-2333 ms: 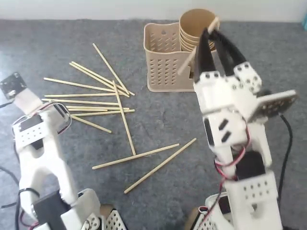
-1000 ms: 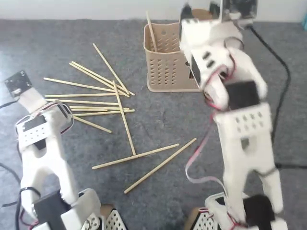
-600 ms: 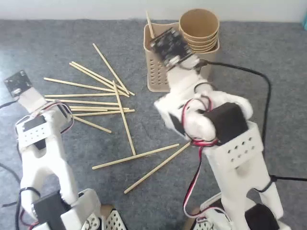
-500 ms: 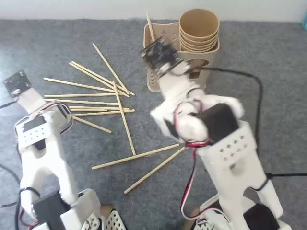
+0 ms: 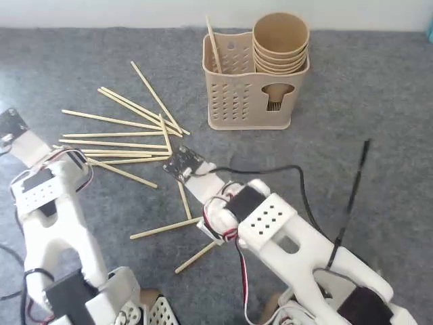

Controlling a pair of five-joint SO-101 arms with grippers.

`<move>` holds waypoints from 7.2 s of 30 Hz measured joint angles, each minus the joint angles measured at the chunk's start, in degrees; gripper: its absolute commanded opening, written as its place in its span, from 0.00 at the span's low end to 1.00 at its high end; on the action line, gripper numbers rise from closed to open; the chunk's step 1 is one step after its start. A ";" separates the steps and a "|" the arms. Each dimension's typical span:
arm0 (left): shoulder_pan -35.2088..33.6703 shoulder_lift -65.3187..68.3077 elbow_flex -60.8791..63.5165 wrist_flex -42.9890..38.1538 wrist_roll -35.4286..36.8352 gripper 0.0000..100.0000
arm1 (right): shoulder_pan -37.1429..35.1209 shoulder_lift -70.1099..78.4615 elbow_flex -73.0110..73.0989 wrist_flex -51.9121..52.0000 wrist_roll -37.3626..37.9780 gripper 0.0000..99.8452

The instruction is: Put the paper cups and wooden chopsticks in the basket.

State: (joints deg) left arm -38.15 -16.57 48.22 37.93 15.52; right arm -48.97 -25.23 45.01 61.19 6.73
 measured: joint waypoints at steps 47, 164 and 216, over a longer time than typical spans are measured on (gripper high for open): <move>0.00 0.00 0.00 0.00 0.35 0.19 | 2.55 26.81 -17.32 1.58 17.93 0.01; -2.02 0.00 0.00 -1.85 2.37 0.19 | 23.30 -22.07 -2.73 -60.40 -12.48 0.01; -0.53 0.00 0.00 -1.93 2.37 0.19 | 29.19 18.64 -38.86 -49.14 -16.97 0.10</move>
State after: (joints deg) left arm -38.68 -16.57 48.22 36.00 17.89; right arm -19.78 -6.59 6.15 12.04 -10.24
